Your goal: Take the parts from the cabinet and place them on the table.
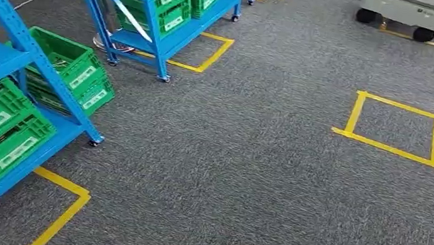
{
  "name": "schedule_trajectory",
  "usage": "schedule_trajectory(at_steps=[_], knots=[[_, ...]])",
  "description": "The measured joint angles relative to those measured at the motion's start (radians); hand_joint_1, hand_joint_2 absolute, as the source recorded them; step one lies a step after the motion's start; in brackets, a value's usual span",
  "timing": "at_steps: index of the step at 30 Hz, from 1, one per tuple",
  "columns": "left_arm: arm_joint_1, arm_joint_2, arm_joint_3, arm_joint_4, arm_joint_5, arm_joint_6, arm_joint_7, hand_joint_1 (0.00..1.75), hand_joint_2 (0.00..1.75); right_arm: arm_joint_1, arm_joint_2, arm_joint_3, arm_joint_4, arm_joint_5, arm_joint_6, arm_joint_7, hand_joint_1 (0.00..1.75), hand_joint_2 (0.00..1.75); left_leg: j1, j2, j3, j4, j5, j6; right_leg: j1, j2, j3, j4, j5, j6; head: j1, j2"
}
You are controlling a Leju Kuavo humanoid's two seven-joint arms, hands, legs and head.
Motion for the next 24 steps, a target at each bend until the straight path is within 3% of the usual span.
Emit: schedule_trajectory(at_steps=[2, 3, 4, 5, 6, 8, 9, 10, 12, 13, 14, 15, 16, 18, 19, 20, 21, 23, 24], knots=[[0.007, 0.001, 0.0, 0.0, -0.005, 0.002, 0.0, 0.0, 0.0, -0.002, 0.0, 0.003, -0.009, -0.011, 0.0, 0.006, 0.0, 0.0, -0.005, -0.016, -0.01, 0.006, 0.005, 0.009, -0.006, -0.016, 0.002, -0.002, 0.008, 0.011, 0.0, 0.0], [0.01, 0.0, 0.001, 0.0, -0.006, 0.003, 0.0, 0.0, 0.0, -0.001, 0.0, 0.007, -0.014, -0.014, 0.0, 0.007, 0.0, 0.0, -0.005, -0.026, -0.015, 0.002, 0.013, 0.019, -0.006, -0.025, 0.003, -0.002, 0.011, 0.017, -0.001, 0.0], [0.01, 0.0, 0.001, 0.0, -0.006, 0.003, 0.0, 0.0, 0.0, 0.0, 0.0, 0.008, -0.017, -0.015, 0.0, 0.007, 0.0, 0.0, 0.001, -0.033, -0.019, -0.001, 0.021, 0.029, -0.012, 0.014, -0.009, 0.01, -0.006, 0.026, 0.0, 0.0], [0.007, 0.0, 0.001, -0.001, -0.006, 0.003, 0.0, 0.0, 0.0, 0.003, 0.0, 0.009, -0.018, -0.02, 0.0, 0.007, 0.0, 0.0, 0.002, -0.042, -0.025, 0.0, 0.027, 0.035, -0.013, 0.067, -0.021, 0.045, -0.048, 0.031, 0.004, 0.0], [0.003, 0.0, 0.001, -0.001, -0.008, 0.003, 0.0, 0.0, 0.0, 0.007, 0.0, 0.009, -0.019, -0.022, 0.0, 0.008, 0.0, 0.0, 0.001, -0.055, -0.035, 0.0, 0.034, 0.04, -0.014, 0.099, -0.047, 0.124, -0.103, 0.033, 0.005, 0.0], [0.0, -0.001, 0.001, -0.001, -0.011, 0.002, -0.001, 0.0, 0.0, 0.013, 0.0, 0.011, -0.02, -0.028, -0.001, 0.011, 0.0, 0.0, -0.001, -0.082, -0.055, 0.0, 0.047, 0.043, -0.012, 0.117, -0.103, 0.283, -0.18, 0.035, 0.005, 0.0], [0.001, -0.001, 0.001, -0.001, -0.015, 0.002, -0.003, 0.0, 0.0, 0.014, 0.0, 0.012, -0.021, -0.033, -0.001, 0.015, 0.0, 0.0, -0.002, -0.094, -0.064, 0.0, 0.053, 0.042, -0.012, 0.118, -0.11, 0.316, -0.186, 0.034, 0.005, 0.0], [0.003, 0.0, 0.001, -0.001, -0.018, 0.002, -0.003, 0.0, 0.0, 0.014, 0.0, 0.015, -0.021, -0.036, -0.001, 0.017, 0.0, 0.0, -0.002, -0.106, -0.07, 0.001, 0.06, 0.041, -0.012, 0.118, -0.093, 0.299, -0.169, 0.031, 0.005, 0.0], [0.004, 0.0, 0.001, -0.001, -0.022, 0.002, -0.004, 0.0, 0.0, 0.014, 0.0, 0.018, -0.023, -0.042, -0.001, 0.018, 0.0, 0.0, -0.002, -0.135, -0.081, 0.002, 0.072, 0.035, -0.012, 0.128, 0.006, 0.137, -0.094, 0.024, 0.005, 0.0], [0.004, -0.001, 0.001, -0.001, -0.024, 0.002, -0.005, 0.0, 0.0, 0.015, 0.0, 0.021, -0.023, -0.043, -0.001, 0.021, 0.0, 0.0, -0.001, -0.15, -0.085, 0.003, 0.077, 0.031, -0.014, 0.156, 0.068, 0.038, -0.066, 0.019, 0.005, 0.0], [0.003, -0.001, 0.001, -0.001, -0.026, 0.002, -0.006, 0.0, 0.0, 0.014, 0.0, 0.024, -0.025, -0.044, 0.0, 0.021, 0.0, 0.0, -0.001, -0.158, -0.09, 0.005, 0.082, 0.024, -0.017, 0.219, 0.107, -0.034, -0.085, 0.014, 0.005, 0.0], [0.002, -0.001, 0.001, -0.001, -0.026, 0.002, -0.006, 0.0, 0.0, 0.015, 0.0, 0.026, -0.026, -0.044, 0.0, 0.022, 0.0, 0.0, -0.002, -0.17, -0.093, 0.005, 0.087, 0.017, -0.015, 0.212, 0.11, -0.02, -0.068, 0.014, 0.003, 0.0], [0.003, -0.001, 0.001, -0.002, -0.026, 0.002, -0.006, 0.0, 0.0, 0.016, 0.0, 0.027, -0.027, -0.045, -0.001, 0.022, 0.0, 0.0, -0.001, -0.177, -0.096, 0.009, 0.091, 0.012, -0.013, 0.207, 0.098, -0.028, -0.076, 0.014, 0.005, 0.0], [0.005, -0.002, 0.001, -0.002, -0.028, 0.002, -0.006, 0.0, 0.0, 0.019, 0.0, 0.03, -0.032, -0.048, 0.0, 0.024, 0.0, 0.0, 0.002, -0.204, -0.104, 0.003, 0.103, -0.004, -0.009, 0.183, 0.095, -0.026, -0.071, -0.004, 0.005, 0.0], [0.007, 0.0, 0.001, -0.002, -0.029, 0.002, -0.006, 0.0, 0.0, 0.02, 0.001, 0.032, -0.034, -0.053, -0.001, 0.025, 0.0, 0.0, 0.004, -0.189, -0.109, 0.011, 0.099, -0.003, -0.017, 0.163, 0.091, -0.032, -0.062, -0.015, 0.004, 0.0], [0.01, -0.002, 0.001, -0.002, -0.029, 0.011, -0.006, 0.0, 0.0, 0.022, 0.001, 0.032, -0.039, -0.055, 0.0, 0.026, 0.0, 0.0, -0.001, -0.13, -0.125, 0.043, 0.062, -0.005, -0.015, 0.152, 0.087, -0.032, -0.059, -0.022, -0.002, 0.0], [0.006, 0.0, 0.001, -0.001, -0.029, 0.026, -0.006, 0.0, 0.0, 0.028, 0.001, 0.033, -0.042, -0.058, 0.0, 0.027, 0.0, 0.0, -0.001, -0.098, -0.155, 0.11, 0.009, -0.01, -0.014, 0.133, 0.083, -0.032, -0.057, -0.026, -0.008, 0.0], [-0.002, 0.011, 0.001, 0.022, -0.024, 0.07, -0.008, 0.0, 0.0, 0.038, 0.001, 0.033, -0.042, -0.056, 0.003, 0.027, 0.0, 0.0, 0.001, -0.076, -0.221, 0.283, -0.079, -0.02, -0.011, 0.092, 0.076, -0.031, -0.054, -0.028, -0.008, 0.0], [-0.002, 0.019, 0.001, 0.04, -0.023, 0.093, -0.013, 0.0, 0.0, 0.04, 0.001, 0.032, -0.042, -0.055, 0.003, 0.027, 0.0, 0.0, 0.003, -0.073, -0.235, 0.332, -0.093, -0.023, -0.01, 0.075, 0.073, -0.031, -0.053, -0.026, -0.007, 0.0]])
